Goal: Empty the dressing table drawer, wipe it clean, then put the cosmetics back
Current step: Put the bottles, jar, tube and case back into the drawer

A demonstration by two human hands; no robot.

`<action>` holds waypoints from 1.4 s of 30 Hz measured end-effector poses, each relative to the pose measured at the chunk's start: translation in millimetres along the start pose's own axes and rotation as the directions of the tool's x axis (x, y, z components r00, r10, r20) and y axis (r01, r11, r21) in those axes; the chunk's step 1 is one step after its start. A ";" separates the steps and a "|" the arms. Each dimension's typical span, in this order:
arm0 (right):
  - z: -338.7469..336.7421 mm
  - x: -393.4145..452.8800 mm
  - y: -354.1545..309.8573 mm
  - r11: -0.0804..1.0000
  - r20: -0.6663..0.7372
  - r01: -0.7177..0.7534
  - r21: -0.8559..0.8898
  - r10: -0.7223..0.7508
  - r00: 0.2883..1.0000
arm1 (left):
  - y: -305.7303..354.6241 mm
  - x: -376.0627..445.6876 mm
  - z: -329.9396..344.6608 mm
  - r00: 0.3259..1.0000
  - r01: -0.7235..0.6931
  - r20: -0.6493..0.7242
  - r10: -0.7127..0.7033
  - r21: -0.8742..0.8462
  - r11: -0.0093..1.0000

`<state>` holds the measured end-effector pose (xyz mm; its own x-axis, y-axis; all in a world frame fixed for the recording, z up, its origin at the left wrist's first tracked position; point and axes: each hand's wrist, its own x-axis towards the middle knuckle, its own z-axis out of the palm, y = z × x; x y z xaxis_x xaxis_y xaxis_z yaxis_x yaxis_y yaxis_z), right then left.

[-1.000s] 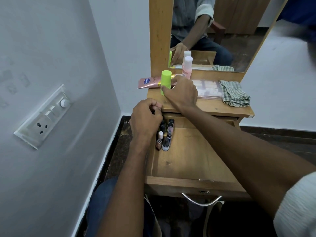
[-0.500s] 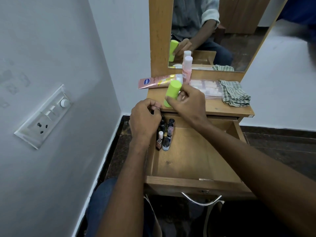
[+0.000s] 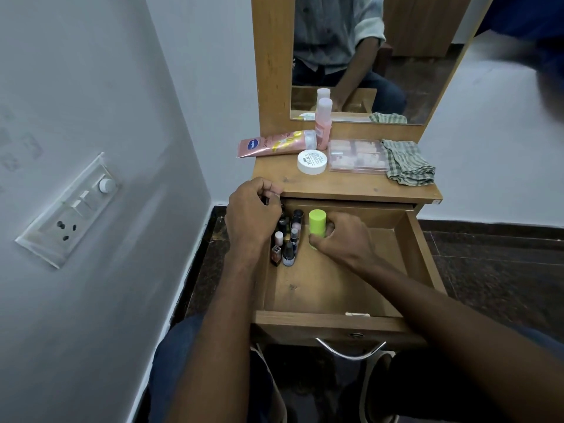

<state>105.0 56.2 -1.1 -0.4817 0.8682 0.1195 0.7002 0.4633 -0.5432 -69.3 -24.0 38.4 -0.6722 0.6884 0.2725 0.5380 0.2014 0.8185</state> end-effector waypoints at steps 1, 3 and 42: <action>1.4 2.7 -0.8 1.000 -0.001 -0.008 0.001 0.008 1.000 | 0.0 0.1 0.4 1.000 -0.002 0.000 0.002 0.003 1.000; 4.8 7.4 -2.2 1.000 -0.003 -0.016 -0.015 0.016 1.000 | 0.1 0.1 0.9 1.000 -0.002 0.002 0.002 0.005 1.000; -25.5 95.2 -52.4 0.940 -0.287 0.099 -0.327 -0.198 0.937 | -3.0 1.7 -0.9 1.000 0.000 -0.001 0.000 -0.016 1.000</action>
<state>35.9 119.1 59.9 -0.4392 0.7730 0.4578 0.7827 0.5794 -0.2273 -72.5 -24.0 36.9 -0.6728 0.6877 0.2728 0.5295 0.1901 0.8267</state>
